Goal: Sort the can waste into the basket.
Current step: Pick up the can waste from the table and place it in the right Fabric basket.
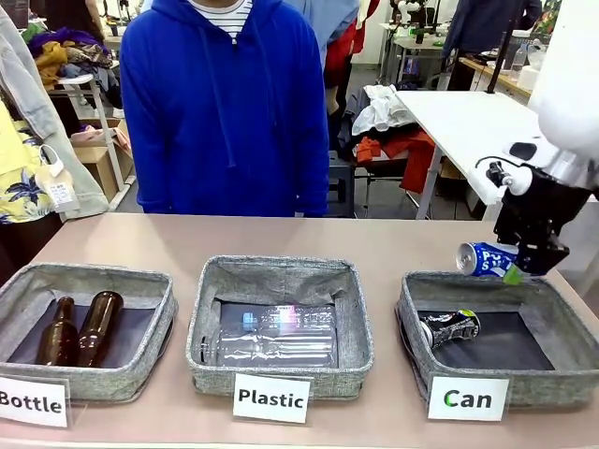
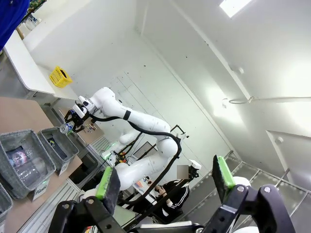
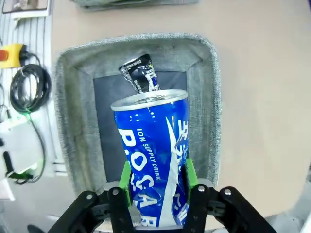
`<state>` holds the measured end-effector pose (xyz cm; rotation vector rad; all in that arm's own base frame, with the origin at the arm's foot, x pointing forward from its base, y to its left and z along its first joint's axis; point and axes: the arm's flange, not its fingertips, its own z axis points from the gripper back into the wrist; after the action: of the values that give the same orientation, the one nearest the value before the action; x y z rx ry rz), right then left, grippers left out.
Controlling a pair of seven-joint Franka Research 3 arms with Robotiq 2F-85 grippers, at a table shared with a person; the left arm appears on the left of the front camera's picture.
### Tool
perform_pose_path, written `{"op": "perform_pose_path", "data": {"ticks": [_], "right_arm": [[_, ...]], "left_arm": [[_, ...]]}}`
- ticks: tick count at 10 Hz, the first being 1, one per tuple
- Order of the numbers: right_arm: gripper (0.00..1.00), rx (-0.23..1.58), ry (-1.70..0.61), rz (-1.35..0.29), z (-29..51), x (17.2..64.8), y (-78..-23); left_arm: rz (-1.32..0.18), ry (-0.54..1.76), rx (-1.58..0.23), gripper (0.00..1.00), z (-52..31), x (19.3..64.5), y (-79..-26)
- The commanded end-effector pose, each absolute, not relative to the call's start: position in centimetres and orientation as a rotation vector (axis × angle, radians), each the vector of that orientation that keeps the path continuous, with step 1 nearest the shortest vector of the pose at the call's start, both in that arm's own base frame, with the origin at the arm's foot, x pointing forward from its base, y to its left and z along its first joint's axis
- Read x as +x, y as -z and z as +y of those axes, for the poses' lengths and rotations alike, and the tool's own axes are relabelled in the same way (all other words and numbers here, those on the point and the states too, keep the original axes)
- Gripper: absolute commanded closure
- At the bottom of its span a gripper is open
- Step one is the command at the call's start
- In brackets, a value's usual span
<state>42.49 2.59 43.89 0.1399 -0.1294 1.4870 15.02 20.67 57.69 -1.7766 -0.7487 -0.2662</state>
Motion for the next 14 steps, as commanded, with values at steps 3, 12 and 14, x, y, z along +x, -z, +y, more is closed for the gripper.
{"op": "perform_pose_path", "data": {"ticks": [3,12,14], "right_arm": [[0.00,0.093,-1.515,-0.137,3.9,41.8,-42.8],[0.00,0.521,-1.398,-0.302,4.4,40.9,-43.3],[0.00,0.955,-1.229,-0.465,2.1,39.4,-44.0]], "left_arm": [[-0.746,0.255,-1.790,0.00,20.8,15.1,-58.1],[-0.746,0.255,-1.790,0.00,20.8,15.1,-58.1],[-0.746,0.255,-1.790,0.00,20.8,15.1,-58.1]]}}
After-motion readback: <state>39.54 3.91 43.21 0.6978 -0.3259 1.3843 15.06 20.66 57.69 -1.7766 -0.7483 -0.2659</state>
